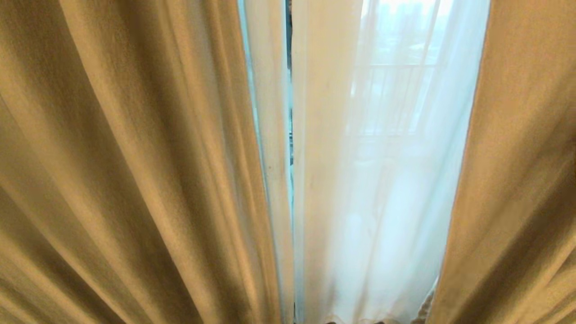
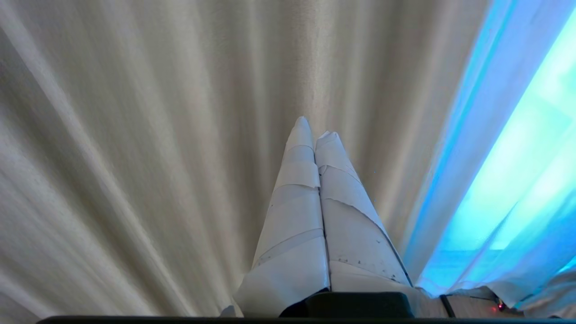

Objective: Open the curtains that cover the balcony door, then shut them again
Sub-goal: Pull the outer curtains open on both sides

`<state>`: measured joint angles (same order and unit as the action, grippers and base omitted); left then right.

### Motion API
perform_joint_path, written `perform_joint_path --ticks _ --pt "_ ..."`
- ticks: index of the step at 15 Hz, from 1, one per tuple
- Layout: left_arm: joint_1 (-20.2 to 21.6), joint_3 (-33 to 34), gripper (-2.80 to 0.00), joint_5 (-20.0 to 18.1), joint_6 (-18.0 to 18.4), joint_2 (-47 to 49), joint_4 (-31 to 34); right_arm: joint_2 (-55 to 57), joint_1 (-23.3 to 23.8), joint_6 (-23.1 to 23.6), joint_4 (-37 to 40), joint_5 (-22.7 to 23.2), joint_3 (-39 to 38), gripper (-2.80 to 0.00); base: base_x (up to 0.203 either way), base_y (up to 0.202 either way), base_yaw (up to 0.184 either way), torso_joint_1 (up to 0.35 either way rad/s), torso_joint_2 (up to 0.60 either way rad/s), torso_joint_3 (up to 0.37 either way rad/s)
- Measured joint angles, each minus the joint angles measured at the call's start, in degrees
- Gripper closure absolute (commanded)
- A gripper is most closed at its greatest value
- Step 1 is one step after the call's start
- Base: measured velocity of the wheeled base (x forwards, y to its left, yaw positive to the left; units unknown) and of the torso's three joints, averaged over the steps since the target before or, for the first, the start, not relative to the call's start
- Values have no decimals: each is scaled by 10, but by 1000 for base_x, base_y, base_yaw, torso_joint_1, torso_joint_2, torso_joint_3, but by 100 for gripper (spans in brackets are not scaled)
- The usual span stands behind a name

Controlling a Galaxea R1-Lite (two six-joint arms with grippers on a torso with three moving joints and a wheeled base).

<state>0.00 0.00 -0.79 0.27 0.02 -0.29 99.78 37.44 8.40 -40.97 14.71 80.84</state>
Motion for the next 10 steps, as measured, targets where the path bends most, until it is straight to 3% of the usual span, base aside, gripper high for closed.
perform_joint_path --ticks 10 --pt "0 0 0 0 0 0 0 -105 -98 4 -2 19 -114 0 0 0 0 0 0 0"
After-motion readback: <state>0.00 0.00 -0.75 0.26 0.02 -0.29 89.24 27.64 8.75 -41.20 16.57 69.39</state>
